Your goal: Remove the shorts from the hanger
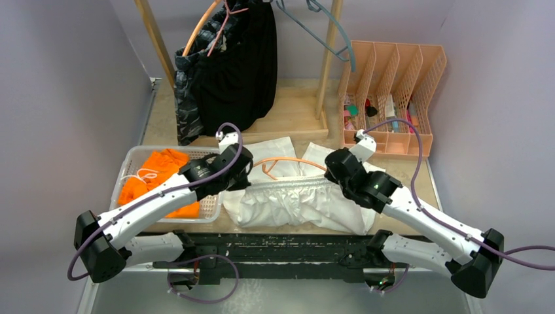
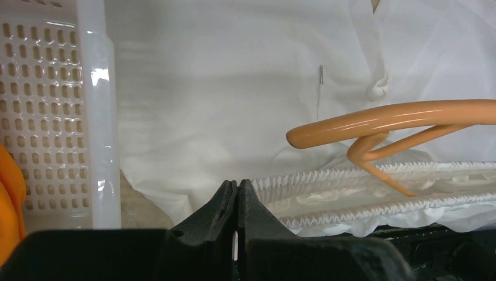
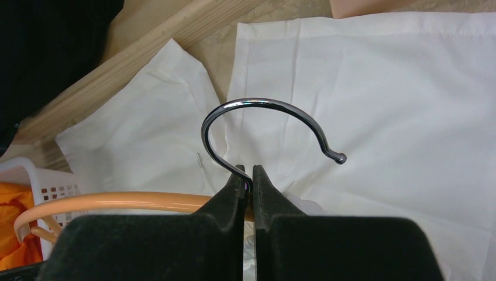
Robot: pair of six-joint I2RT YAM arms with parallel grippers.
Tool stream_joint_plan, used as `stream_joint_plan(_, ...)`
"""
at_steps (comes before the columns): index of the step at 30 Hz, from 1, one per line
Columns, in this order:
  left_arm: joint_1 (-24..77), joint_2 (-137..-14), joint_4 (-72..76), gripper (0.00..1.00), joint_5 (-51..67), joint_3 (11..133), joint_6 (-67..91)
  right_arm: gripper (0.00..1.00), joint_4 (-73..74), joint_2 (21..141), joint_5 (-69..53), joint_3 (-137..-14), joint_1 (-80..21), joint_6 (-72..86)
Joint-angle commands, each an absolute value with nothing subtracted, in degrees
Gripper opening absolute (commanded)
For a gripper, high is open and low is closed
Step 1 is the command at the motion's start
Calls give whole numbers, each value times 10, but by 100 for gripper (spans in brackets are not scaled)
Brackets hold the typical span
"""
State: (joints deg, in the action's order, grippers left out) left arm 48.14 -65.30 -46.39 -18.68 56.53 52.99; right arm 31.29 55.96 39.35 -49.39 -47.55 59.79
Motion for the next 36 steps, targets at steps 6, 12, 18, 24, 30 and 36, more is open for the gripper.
stream_joint_plan(6,478,-633,-484,46,-239,597,515,0,210,537,411,-493,-465,442)
stream_joint_plan(12,478,-595,-491,71,-314,645,513,0,254,635,419,-540,-466,388)
stream_joint_plan(18,478,-559,-366,78,-195,626,427,0,156,619,315,-523,-466,298)
stream_joint_plan(24,478,-584,-275,76,5,588,283,0,62,546,200,-469,-466,244)
stream_joint_plan(30,478,-614,-256,75,84,584,230,0,76,529,185,-478,-466,221)
stream_joint_plan(36,478,-669,-299,70,183,595,223,0,63,527,159,-478,-466,200)
